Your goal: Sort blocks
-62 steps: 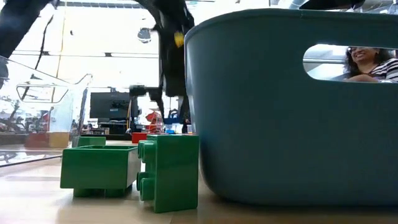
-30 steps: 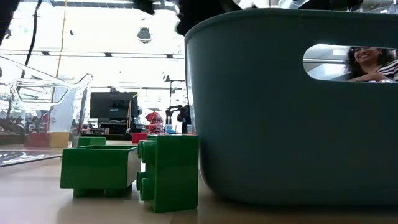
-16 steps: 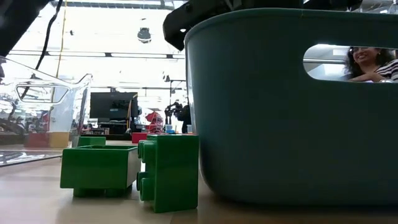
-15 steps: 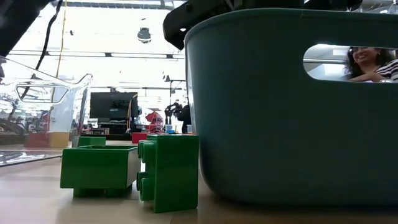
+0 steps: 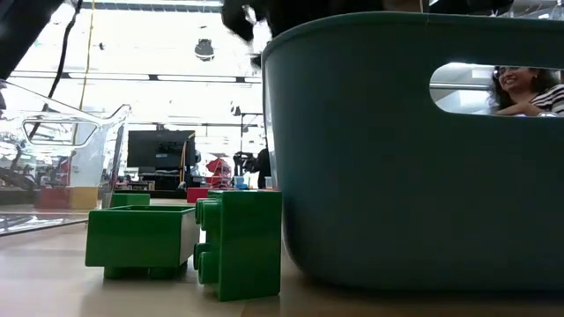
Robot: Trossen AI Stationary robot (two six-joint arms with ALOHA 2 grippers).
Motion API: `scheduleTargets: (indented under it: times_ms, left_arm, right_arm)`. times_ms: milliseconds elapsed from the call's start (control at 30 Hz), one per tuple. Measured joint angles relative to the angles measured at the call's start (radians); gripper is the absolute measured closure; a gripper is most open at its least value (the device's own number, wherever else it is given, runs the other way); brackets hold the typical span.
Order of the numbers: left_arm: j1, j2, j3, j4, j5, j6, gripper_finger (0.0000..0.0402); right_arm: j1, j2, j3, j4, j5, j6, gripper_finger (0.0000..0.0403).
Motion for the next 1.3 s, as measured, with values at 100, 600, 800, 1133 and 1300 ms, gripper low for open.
scheduleTargets:
  times_ms: [100,600,800,1133,1300]
  left_arm:
    - [-0.017,-0.055,0.000,-0.031,-0.066,0.026,0.0107]
    - [-0.028,-0.605,-0.655,0.054,-0.320,-0.231,0.0169]
    - [-0.018,-0.912,-0.914,0.252,-0.422,-0.267,0.0172]
    - [0.012,-1.277,-1.208,0.464,-0.538,-0.305,0.0172]
    - [0.063,-1.336,-1.251,0.481,-0.549,-0.311,0.0173]
  right_arm:
    - [0.000,0.000,0.000,-0.003,0.000,0.000,0.0088]
    - [-0.081,0.045,0.000,-0.057,-0.161,0.107,0.0088]
    - [-0.242,0.116,0.000,-0.024,-0.450,0.025,0.0088]
    - [-0.322,0.142,0.005,-0.094,-0.791,-0.008,0.0088]
    - [-0.346,0.249,0.069,-0.238,-0.872,0.039,0.0088]
